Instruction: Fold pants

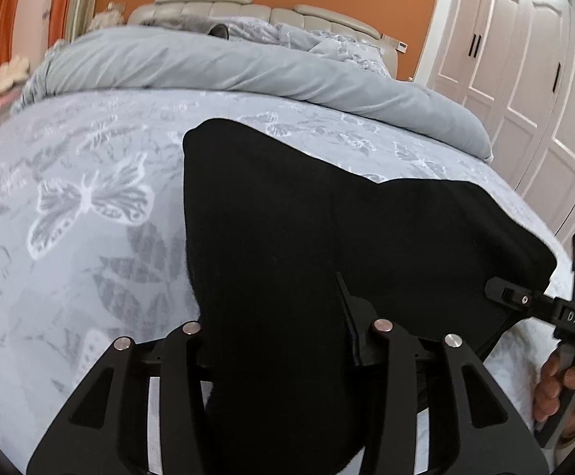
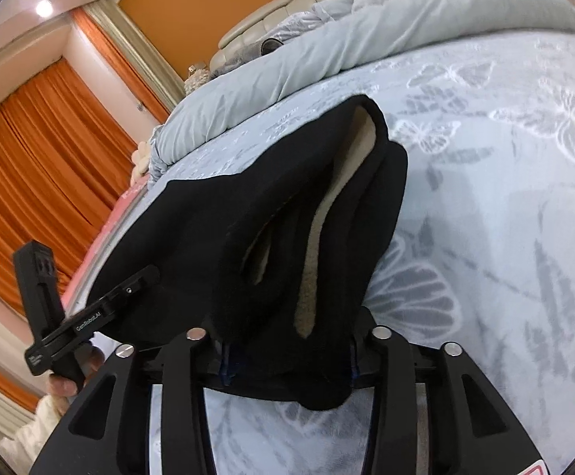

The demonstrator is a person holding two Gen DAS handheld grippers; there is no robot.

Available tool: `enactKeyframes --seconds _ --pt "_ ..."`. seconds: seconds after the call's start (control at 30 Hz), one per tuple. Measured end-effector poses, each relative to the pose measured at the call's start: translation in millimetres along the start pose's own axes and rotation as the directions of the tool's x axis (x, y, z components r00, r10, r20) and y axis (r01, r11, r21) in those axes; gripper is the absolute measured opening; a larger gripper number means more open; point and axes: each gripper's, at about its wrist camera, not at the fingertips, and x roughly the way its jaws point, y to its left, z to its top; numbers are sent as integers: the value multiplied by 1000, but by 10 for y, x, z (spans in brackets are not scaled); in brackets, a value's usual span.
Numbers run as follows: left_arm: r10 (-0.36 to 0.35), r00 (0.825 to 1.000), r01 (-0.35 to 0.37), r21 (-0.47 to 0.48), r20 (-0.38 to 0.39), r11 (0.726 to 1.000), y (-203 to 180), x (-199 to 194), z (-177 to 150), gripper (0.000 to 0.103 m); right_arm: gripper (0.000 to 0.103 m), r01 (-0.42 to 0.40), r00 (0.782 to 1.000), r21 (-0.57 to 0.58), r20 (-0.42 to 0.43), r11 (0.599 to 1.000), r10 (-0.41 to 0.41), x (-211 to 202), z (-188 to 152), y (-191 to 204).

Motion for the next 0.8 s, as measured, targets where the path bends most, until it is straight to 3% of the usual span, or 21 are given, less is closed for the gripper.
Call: enactKeyframes --seconds 0.07,0.13,0.17,0.2,0.27,0.3,0.33,0.37,0.43,0.5,0.6,0.63,0.67,0.73,0.8 --pt "11 1000 -12 -28 -16 1000 53 21 -14 58 52 -20 999 50 -29 999 21 17 -3 -86" --pt "8 1000 -9 -67 -15 998 121 -73 -17 63 55 -12 999 72 -37 997 14 -74 -8 -109" --pt "-4 1000 4 -88 1 996 170 -201 -24 63 55 20 999 62 -28 998 -18 -178 -5 -82" --pt "1 1000 1 -91 23 996 211 -368 -23 62 57 121 992 17 34 993 -121 -419 7 17" --pt "51 995 -46 -66 84 997 226 -686 39 65 44 248 954 -122 203 961 -221 -815 12 347" --pt "78 990 -73 -51 117 996 204 -796 90 67 28 274 945 -182 234 944 -230 -891 36 513" --pt "109 982 -104 -39 153 994 148 -907 193 68 19 278 945 -222 236 935 -225 -900 78 662" --pt "115 980 -111 -33 165 993 78 -941 292 68 19 255 955 -247 215 935 -204 -848 144 815" --pt "126 983 -125 -17 131 992 -123 -786 505 74 18 177 978 -253 153 951 -142 -586 282 1010" --pt "170 983 -172 17 73 985 -284 -449 594 79 17 179 982 -248 98 952 -159 -204 400 1044" --pt "259 966 -257 94 -12 962 -330 119 523 79 16 274 962 -174 65 946 -267 170 506 729" --pt "291 956 -287 110 -28 952 -288 232 461 78 5 302 953 -144 62 942 -296 209 512 591" --pt "318 947 -312 120 -36 942 -233 325 391 79 0 336 942 -100 45 937 -333 275 479 332" --pt "283 959 -278 123 -28 953 -122 412 221 85 0 236 971 -68 57 969 -233 233 400 89" --pt "234 972 -232 59 -37 971 8 364 216 88 0 214 976 -50 48 976 -212 134 393 72"
